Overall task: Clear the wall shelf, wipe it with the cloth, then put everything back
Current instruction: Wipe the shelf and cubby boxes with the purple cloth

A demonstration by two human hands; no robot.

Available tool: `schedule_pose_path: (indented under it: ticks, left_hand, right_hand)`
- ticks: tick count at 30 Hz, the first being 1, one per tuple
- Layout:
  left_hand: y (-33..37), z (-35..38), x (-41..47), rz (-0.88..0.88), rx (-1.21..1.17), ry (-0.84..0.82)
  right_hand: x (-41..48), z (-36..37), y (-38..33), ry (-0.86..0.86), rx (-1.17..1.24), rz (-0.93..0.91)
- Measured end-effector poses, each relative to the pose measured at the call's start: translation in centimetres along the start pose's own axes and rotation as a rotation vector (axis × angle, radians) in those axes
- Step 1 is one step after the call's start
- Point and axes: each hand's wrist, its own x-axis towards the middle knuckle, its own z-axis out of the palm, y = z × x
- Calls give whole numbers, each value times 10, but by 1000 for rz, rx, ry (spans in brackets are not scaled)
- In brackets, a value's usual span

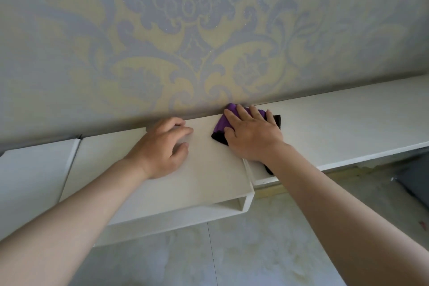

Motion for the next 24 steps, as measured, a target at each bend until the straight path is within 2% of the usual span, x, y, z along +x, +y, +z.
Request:
schedule_pose_path:
  ticks: [4, 8, 13, 19, 24]
  left_hand:
    - [-5, 1, 0, 53, 49, 53]
    - [-21, -11, -22, 65, 76, -3]
    - [-76, -47, -69, 121, 155, -46]
    - [-151, -76, -111, -21, 174, 77]
    - [-183, -78, -126, -170, 61, 167]
  right_hand:
    - [1, 1, -4, 4, 12, 40]
    - [-11, 3, -32, -9, -8, 93]
    - [-20, 11, -79, -13, -17, 80]
    - [-12, 23, -127, 30, 16, 135]
    - [-10, 38, -250, 55, 21, -109]
